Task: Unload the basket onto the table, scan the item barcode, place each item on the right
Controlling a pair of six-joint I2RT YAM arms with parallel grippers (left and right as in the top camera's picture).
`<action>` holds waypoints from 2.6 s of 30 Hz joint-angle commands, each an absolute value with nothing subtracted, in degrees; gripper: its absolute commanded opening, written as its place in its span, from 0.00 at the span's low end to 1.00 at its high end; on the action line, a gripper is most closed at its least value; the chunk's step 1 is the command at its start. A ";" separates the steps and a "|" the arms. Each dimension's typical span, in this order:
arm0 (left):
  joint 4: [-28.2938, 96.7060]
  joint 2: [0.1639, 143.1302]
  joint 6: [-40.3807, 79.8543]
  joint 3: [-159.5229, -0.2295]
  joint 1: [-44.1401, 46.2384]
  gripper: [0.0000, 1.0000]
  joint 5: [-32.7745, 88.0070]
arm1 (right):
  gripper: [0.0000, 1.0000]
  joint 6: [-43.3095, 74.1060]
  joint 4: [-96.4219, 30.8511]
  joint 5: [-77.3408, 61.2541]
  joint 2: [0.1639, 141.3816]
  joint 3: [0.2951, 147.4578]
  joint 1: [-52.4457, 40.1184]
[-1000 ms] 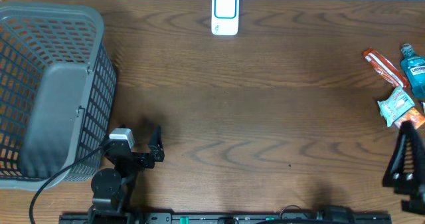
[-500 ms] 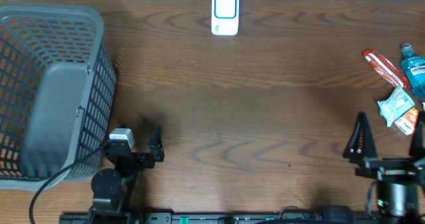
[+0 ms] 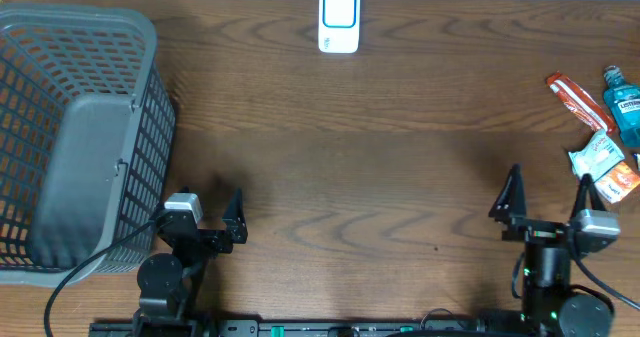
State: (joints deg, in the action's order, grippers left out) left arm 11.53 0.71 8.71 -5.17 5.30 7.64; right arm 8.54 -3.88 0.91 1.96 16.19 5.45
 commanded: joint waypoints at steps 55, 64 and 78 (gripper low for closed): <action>7.35 0.08 7.11 -3.75 4.99 0.98 2.11 | 0.99 8.95 -4.12 1.37 0.54 0.32 6.28; 3.70 0.08 7.09 -0.23 4.97 0.98 2.04 | 0.99 8.95 -4.12 1.37 0.54 0.32 6.28; 4.01 0.08 7.09 -0.21 0.54 0.98 -0.93 | 0.99 8.95 -4.14 1.37 0.54 0.32 6.28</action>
